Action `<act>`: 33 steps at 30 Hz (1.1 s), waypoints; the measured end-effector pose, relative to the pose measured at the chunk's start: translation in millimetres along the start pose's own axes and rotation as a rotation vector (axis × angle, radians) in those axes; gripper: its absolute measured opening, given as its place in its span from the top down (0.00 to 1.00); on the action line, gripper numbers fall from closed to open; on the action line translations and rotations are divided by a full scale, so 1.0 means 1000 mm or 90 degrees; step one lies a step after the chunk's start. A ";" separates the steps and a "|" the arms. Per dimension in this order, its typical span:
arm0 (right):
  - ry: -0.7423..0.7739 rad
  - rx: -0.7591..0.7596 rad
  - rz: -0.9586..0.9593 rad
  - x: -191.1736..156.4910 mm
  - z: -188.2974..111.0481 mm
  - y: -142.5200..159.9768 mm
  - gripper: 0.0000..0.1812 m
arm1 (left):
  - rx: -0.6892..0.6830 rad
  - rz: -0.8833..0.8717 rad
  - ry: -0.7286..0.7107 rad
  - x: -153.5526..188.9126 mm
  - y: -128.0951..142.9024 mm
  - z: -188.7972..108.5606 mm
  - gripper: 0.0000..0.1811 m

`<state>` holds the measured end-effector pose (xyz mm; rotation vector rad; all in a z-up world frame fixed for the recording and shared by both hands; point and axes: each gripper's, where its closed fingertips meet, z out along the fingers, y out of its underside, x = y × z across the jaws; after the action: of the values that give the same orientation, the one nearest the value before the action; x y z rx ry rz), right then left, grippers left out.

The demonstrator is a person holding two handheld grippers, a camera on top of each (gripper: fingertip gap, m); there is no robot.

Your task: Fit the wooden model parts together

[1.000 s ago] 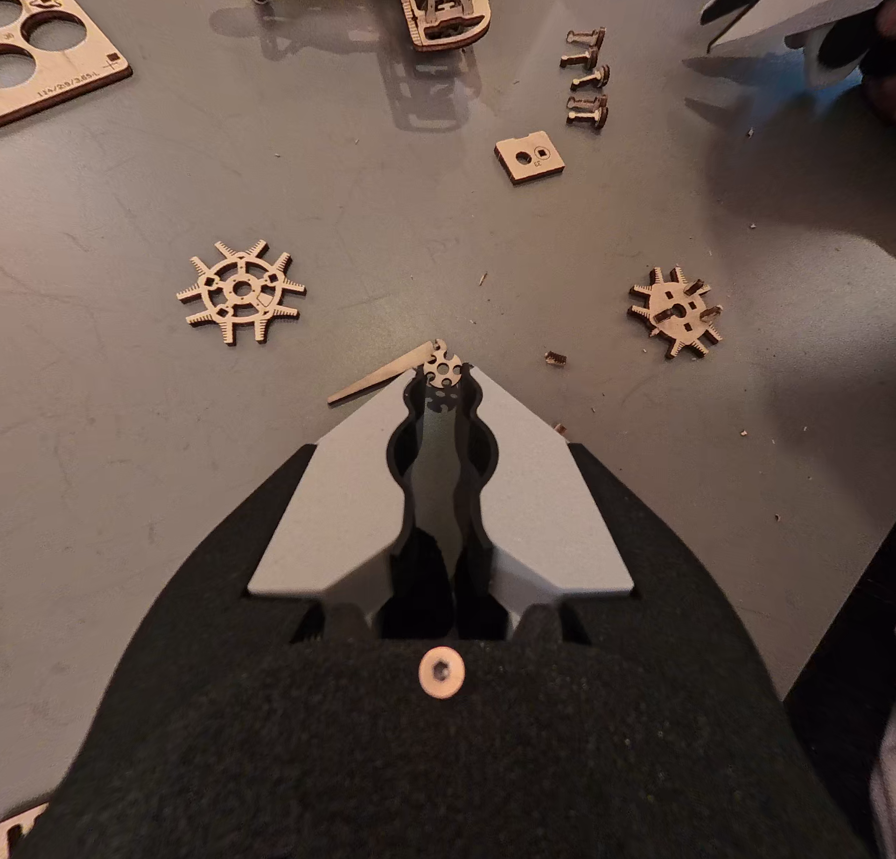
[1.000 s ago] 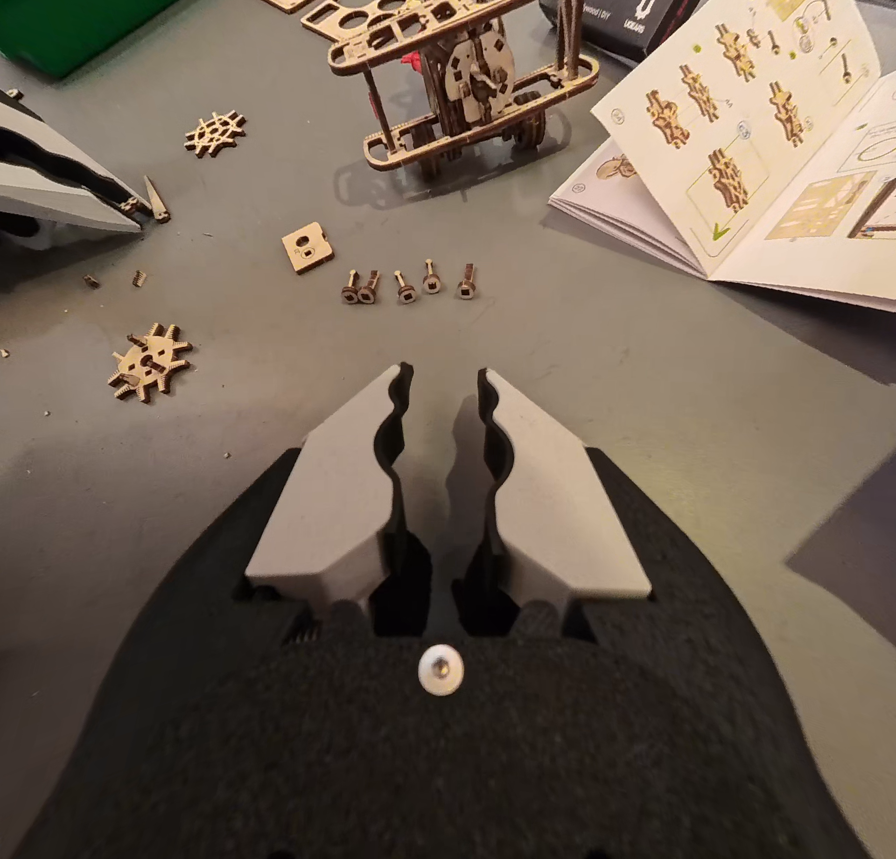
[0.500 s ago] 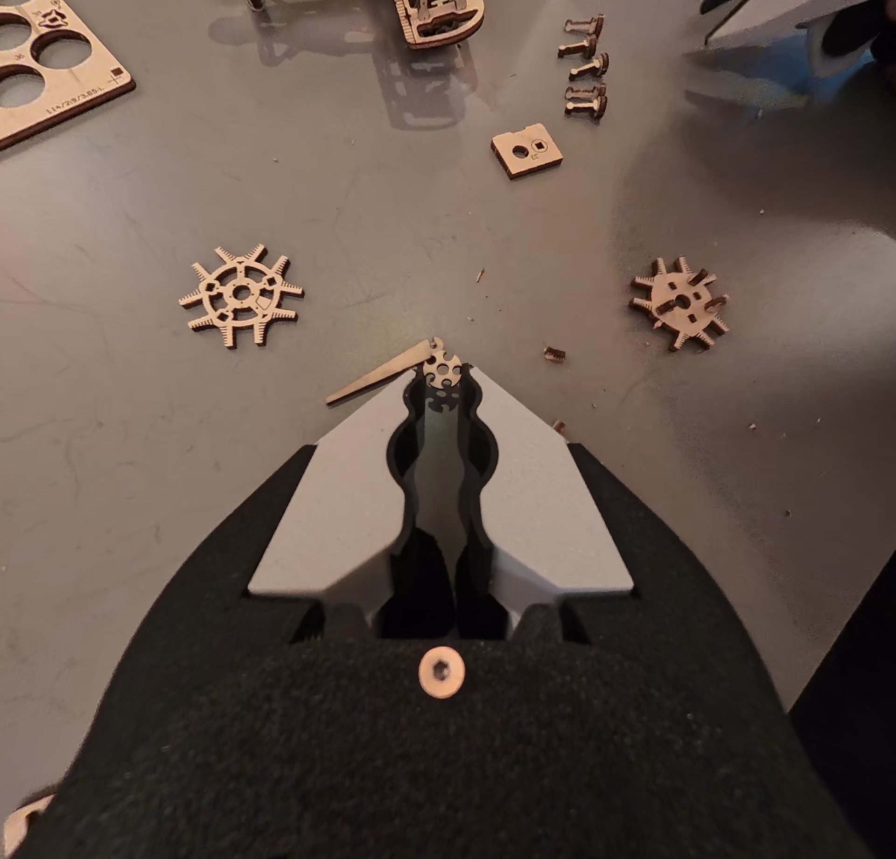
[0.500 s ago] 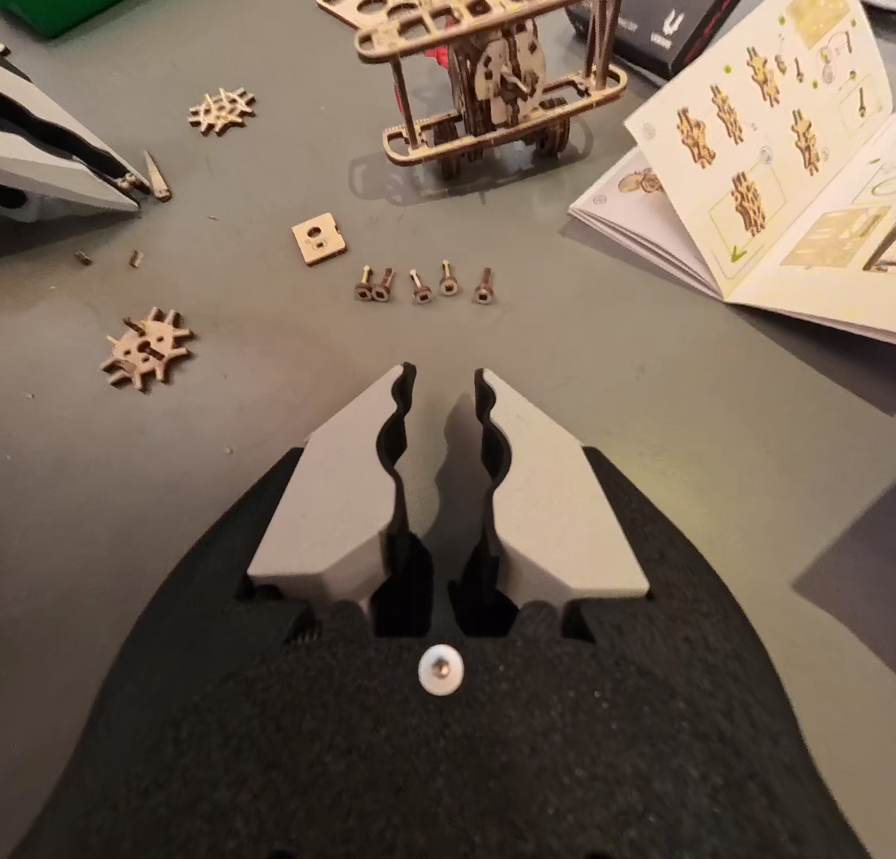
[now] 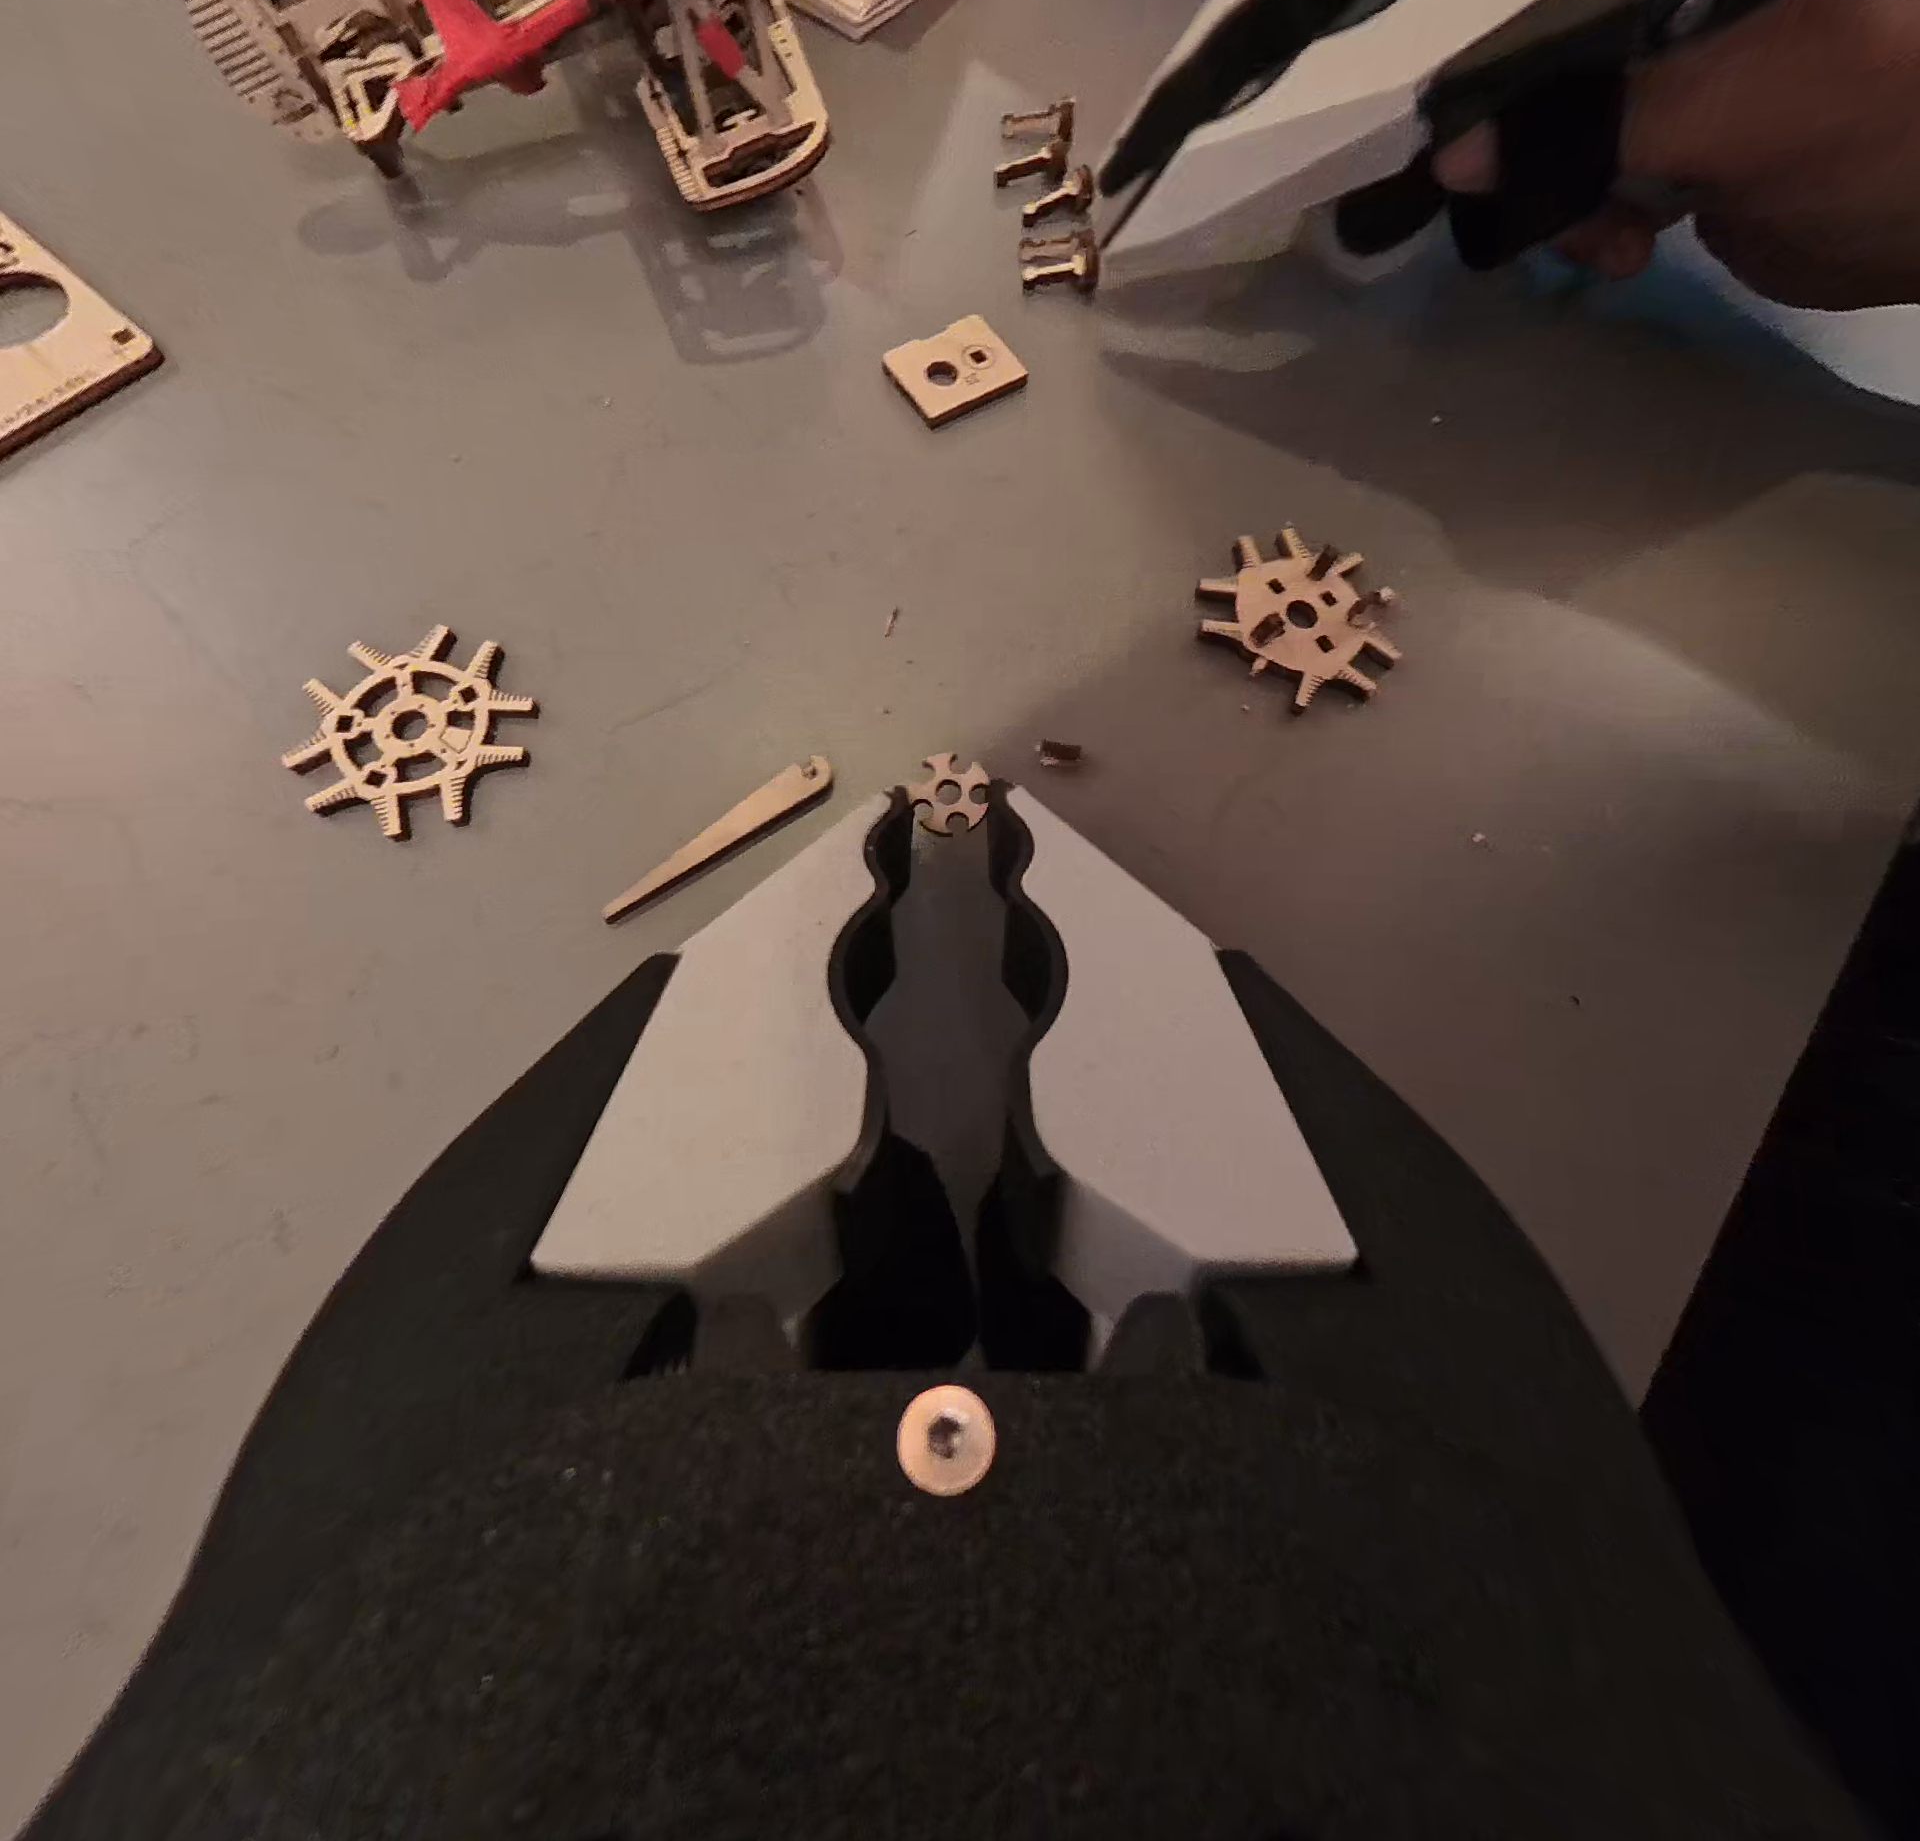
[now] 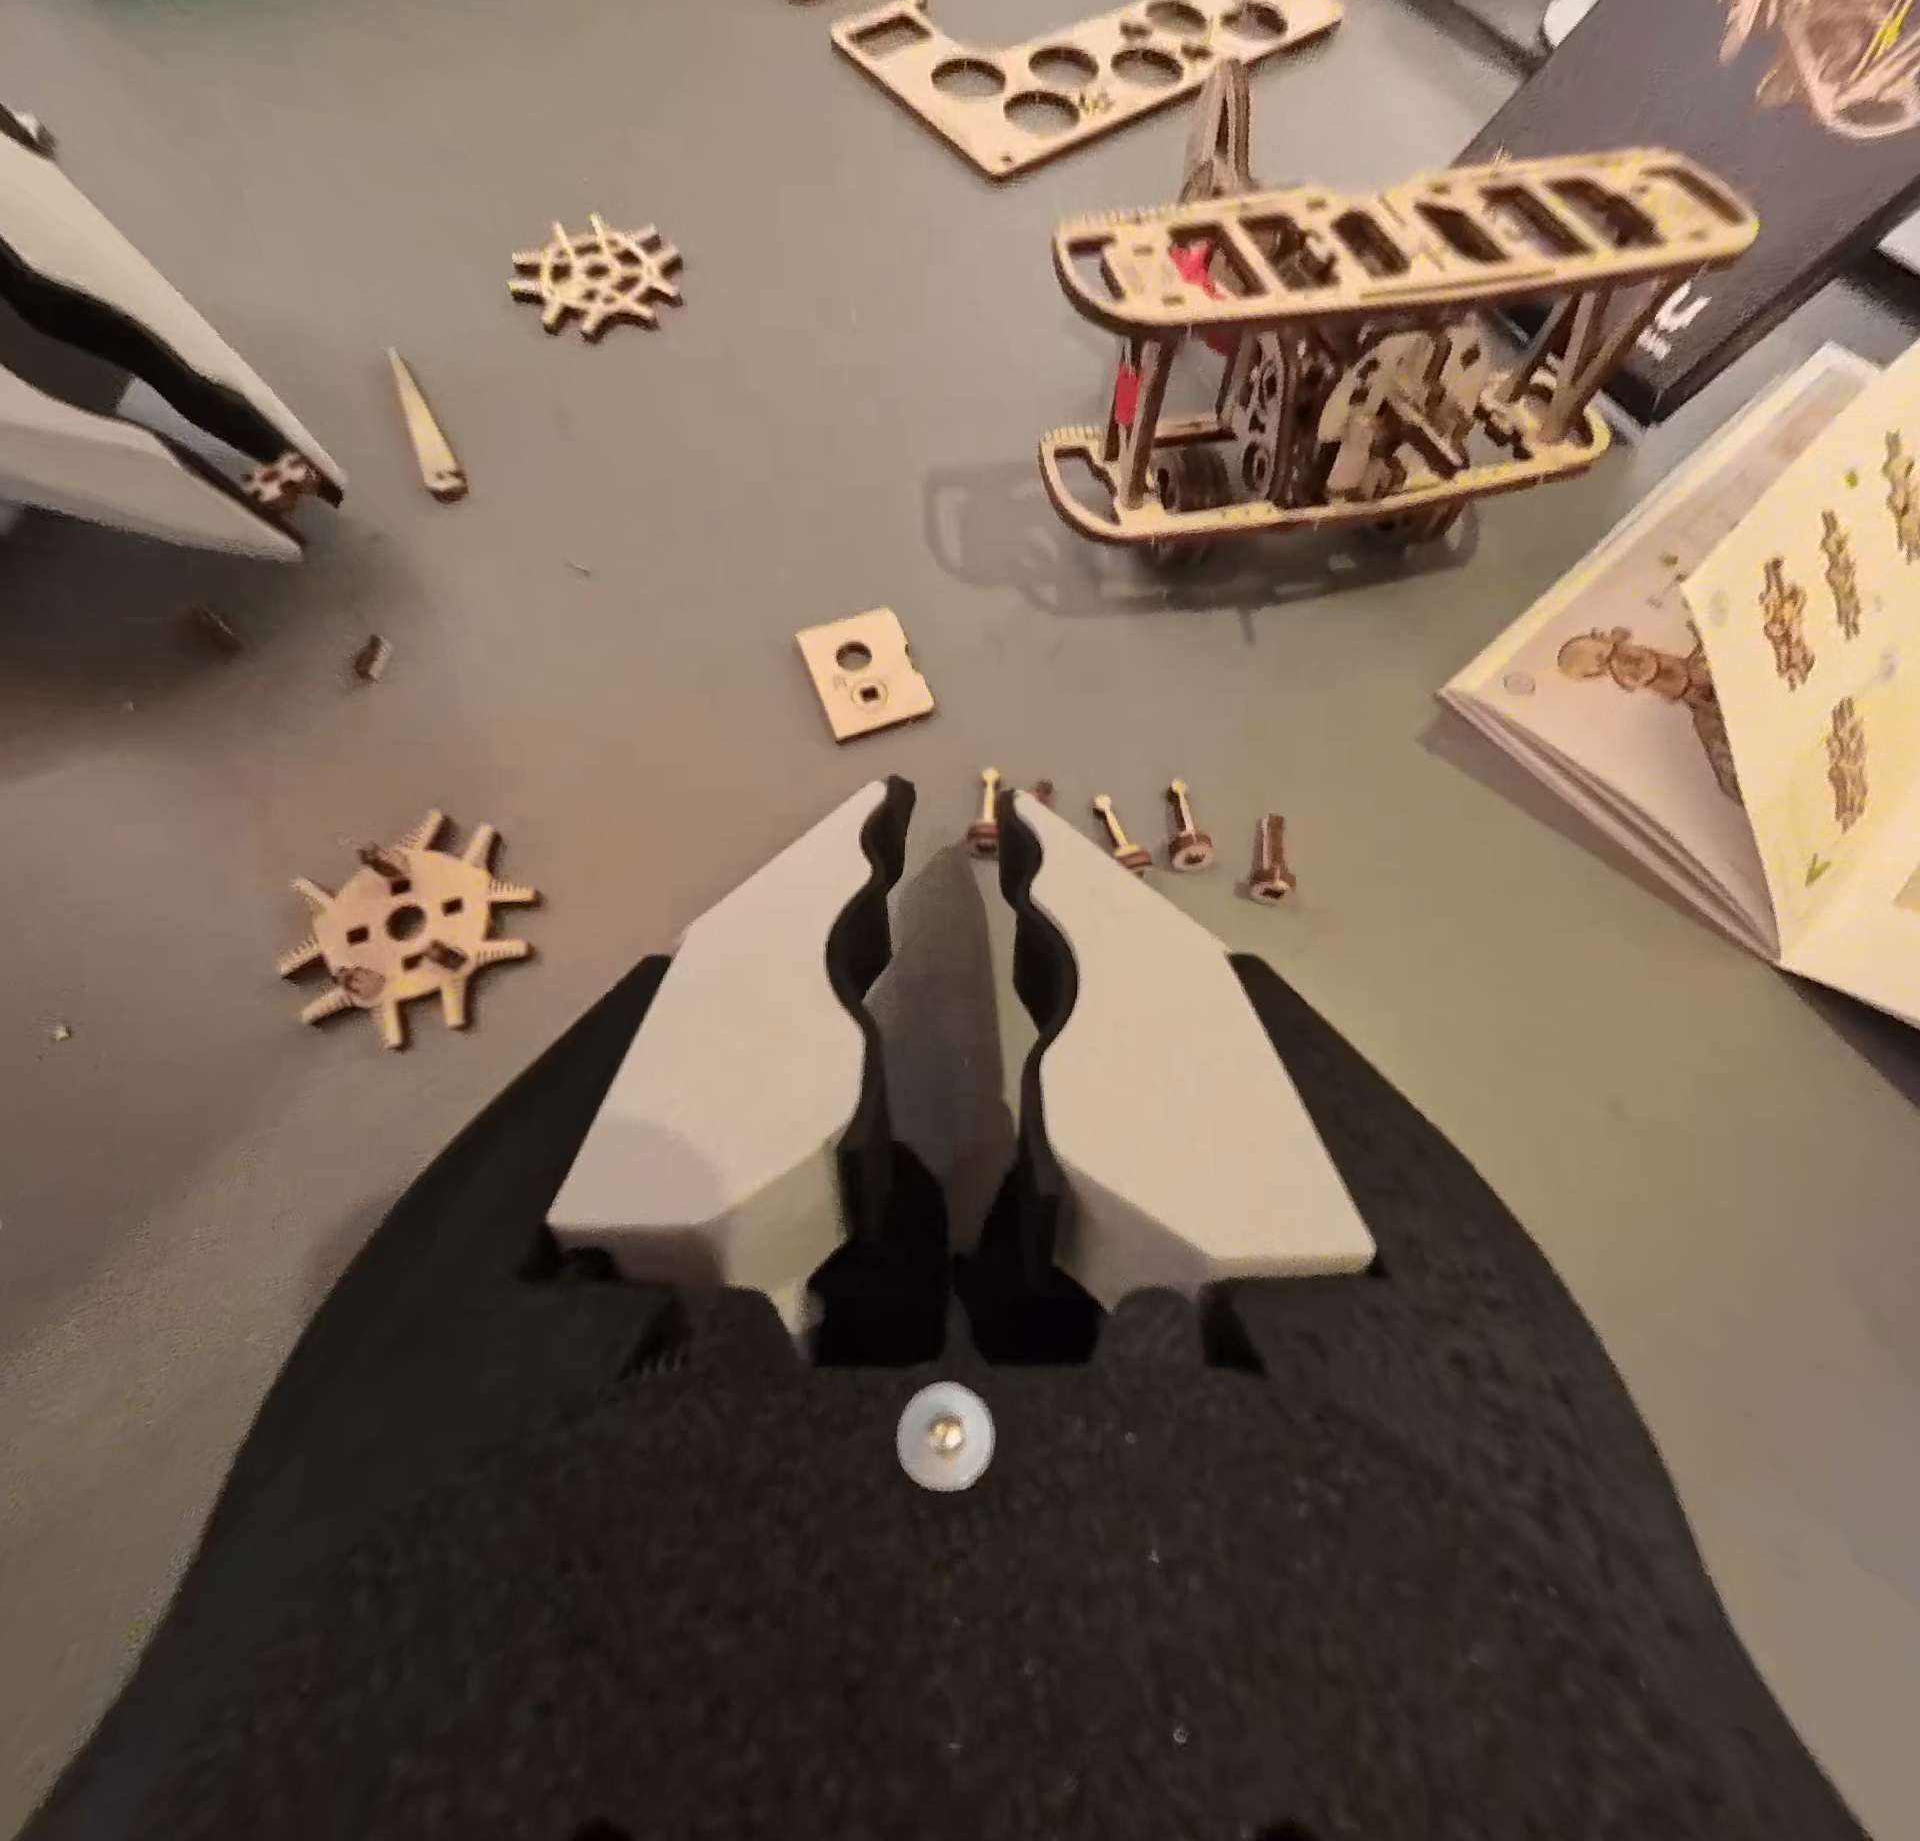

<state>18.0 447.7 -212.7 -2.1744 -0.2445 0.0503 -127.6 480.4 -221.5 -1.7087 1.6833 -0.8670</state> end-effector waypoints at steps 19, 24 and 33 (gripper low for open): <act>0.011 -0.041 -0.045 -0.003 0.011 0.009 0.92 | 0.039 0.081 0.051 0.022 -0.008 -0.005 0.94; 0.017 -0.059 -0.014 -0.002 0.013 0.012 0.90 | 0.035 0.108 0.034 0.024 -0.008 -0.002 0.94; -0.028 -0.046 0.018 -0.005 0.009 0.010 0.99 | 0.075 0.134 0.055 0.043 -0.032 0.005 0.94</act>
<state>13.5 448.2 -226.0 -2.2499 -0.2438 0.1077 -104.2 438.4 -197.2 -1.4046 1.7945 -0.9317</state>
